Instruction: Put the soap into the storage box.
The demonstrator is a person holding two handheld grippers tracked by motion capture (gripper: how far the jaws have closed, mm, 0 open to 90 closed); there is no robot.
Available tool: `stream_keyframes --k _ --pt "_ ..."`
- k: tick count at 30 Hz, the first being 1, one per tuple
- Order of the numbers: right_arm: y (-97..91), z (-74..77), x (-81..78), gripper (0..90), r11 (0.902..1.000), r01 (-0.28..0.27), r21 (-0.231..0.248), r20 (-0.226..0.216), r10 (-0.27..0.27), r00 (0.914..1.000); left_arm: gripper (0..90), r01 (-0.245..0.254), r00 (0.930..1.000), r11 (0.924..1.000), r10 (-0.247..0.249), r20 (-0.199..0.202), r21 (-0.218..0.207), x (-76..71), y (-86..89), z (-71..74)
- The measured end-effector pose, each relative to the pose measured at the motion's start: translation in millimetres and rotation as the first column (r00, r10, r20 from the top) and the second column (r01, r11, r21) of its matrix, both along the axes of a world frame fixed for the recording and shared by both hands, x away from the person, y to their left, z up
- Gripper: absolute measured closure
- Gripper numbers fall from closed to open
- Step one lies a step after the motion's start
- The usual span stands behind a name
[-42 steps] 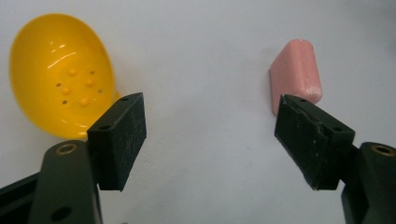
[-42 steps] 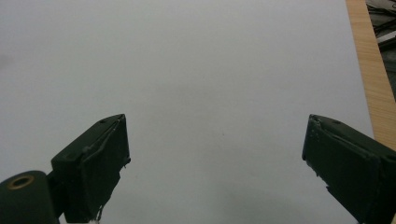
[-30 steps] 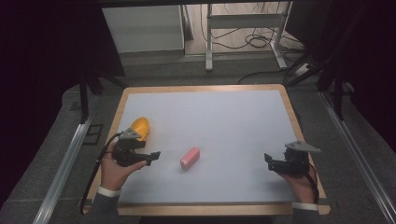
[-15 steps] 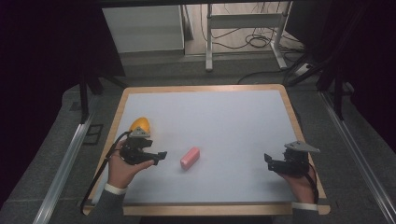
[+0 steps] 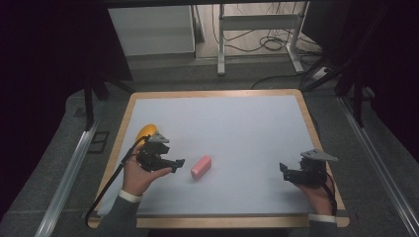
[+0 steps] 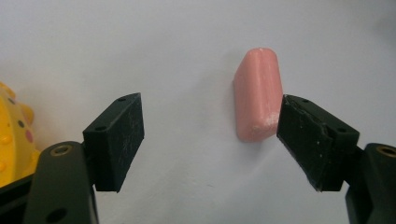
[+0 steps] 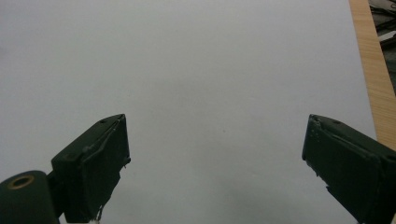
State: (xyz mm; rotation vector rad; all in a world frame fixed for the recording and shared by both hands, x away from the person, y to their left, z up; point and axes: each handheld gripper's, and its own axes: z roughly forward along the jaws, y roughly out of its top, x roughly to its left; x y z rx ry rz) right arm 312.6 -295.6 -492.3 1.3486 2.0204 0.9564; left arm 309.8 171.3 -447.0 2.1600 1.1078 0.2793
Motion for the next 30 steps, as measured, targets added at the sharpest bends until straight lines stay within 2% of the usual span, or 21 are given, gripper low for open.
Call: stream_keyframes --k 4,8,11,19,30 --pt "0.9 -0.4 0.1 7.1 1.0 0.0 -0.001 -0.004 0.0 1.0 23.8 0.014 0.9999 0.9997 -0.014 -0.01 0.018 3.0 -7.6 -1.5" --pt "1.5 -0.6 0.2 7.1 1.0 -0.001 -0.004 -0.003 0.001 1.0 23.6 0.011 0.9993 0.9999 -0.011 -0.036 -0.002 7.0 -14.2 -3.9" --pt "1.4 -0.6 0.2 7.1 1.0 0.0 -0.004 -0.003 0.0 1.0 23.6 0.001 0.9989 0.9999 0.0 -0.048 0.012 10.2 -19.2 -6.2" --pt "0.2 -0.9 0.4 7.1 1.0 0.0 -0.001 -0.003 0.0 1.0 23.6 0.04 0.997 0.9985 -0.038 -0.067 0.038 15.1 -36.7 -8.3" --pt "1.5 -1.9 0.7 7.1 1.0 -0.003 -0.006 -0.005 0.003 1.0 23.7 0.072 0.9919 0.9948 -0.064 -0.11 0.071 20.4 -54.6 -20.2"
